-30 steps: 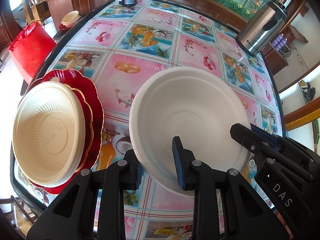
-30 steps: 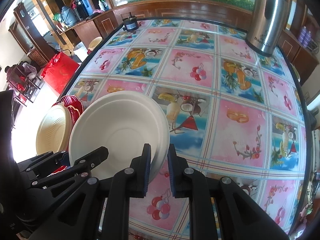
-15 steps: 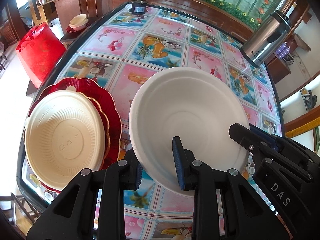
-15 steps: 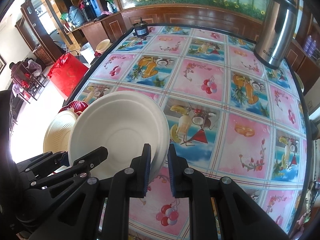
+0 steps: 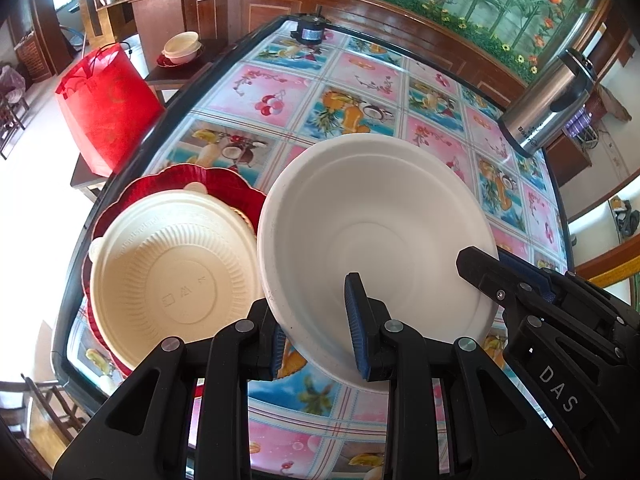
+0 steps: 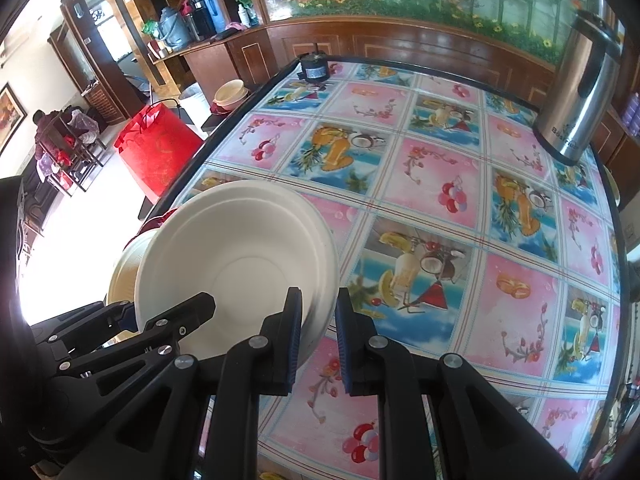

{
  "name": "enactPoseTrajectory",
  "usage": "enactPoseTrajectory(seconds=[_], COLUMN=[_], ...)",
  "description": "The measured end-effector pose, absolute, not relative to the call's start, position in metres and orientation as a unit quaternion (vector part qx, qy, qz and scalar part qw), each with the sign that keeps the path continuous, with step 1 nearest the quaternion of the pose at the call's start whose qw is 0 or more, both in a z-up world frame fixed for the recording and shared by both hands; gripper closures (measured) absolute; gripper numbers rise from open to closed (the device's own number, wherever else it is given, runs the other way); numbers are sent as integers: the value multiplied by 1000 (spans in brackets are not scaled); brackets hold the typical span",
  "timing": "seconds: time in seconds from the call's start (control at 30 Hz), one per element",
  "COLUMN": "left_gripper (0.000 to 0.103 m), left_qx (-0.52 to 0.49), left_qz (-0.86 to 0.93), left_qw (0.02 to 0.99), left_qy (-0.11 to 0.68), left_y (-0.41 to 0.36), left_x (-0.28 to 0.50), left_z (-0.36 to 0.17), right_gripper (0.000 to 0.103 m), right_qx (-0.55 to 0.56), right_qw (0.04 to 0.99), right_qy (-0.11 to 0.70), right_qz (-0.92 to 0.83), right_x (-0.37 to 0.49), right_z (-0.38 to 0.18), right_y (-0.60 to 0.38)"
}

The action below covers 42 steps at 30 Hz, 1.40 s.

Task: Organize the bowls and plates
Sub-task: 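Lower the white bowl into the beige plate on the stack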

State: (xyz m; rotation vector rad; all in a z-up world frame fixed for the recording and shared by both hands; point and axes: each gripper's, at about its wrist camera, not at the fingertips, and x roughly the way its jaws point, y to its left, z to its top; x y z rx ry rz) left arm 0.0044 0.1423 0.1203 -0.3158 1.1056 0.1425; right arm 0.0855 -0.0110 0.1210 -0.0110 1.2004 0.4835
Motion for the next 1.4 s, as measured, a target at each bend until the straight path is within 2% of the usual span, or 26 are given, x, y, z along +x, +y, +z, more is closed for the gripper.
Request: enactPoseTrajectory(seconds=[0.77,1.4], left_gripper=[76,76], left_qx=[-187,-205], left_qz=[131,153], left_qw=[832,818], left_qy=[506,516], left_y=[214,240], left_x=[-31,-45], left_z=[121,104], right_gripper=[88,88], right_qx=[-36,-59], right_qw=[783,768], right_qy=[550,557], right_qz=[287,311], right_x=[75,65], right_z=[123,112], right_y=[65,100])
